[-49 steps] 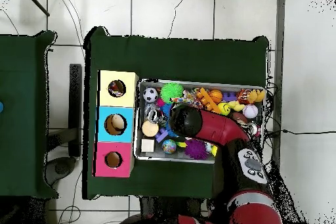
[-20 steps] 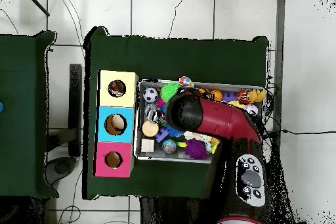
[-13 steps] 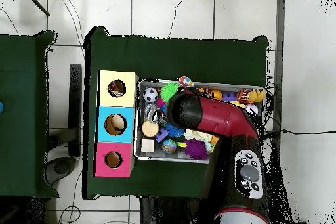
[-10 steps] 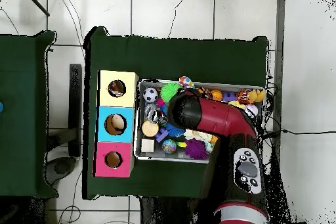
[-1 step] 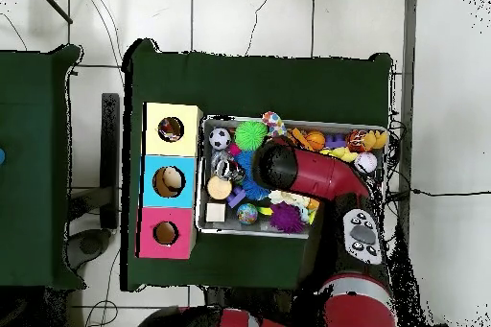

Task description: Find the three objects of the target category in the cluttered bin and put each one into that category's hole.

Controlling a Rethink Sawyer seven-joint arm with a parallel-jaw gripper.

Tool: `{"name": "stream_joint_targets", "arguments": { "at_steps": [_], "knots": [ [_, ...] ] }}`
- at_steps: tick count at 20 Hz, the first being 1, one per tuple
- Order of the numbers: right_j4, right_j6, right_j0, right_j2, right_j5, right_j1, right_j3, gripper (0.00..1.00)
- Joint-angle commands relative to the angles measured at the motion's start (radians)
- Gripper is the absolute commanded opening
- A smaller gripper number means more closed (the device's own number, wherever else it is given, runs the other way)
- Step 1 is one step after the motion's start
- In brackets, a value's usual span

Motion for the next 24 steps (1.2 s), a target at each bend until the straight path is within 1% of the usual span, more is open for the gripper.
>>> {"name": "stream_joint_targets", "arguments": {
  "at_steps": [1, 8, 14, 15, 18, 24],
  "knots": [
    [0.01, 0.124, -0.038, 0.114, -0.035, 0.095, -0.004, 1.0],
    [0.012, 0.138, -0.051, 0.136, -0.076, 0.144, -0.007, 1.0],
    [0.009, 0.12, -0.062, 0.153, -0.053, 0.148, -0.002, 1.0],
    [0.006, 0.121, -0.063, 0.154, -0.058, 0.147, 0.003, 0.0],
    [-0.005, 0.114, -0.064, 0.158, -0.073, 0.144, 0.005, 0.0],
    [-0.012, 0.102, -0.059, 0.155, -0.051, 0.137, -0.002, 0.0]
  ]
}}
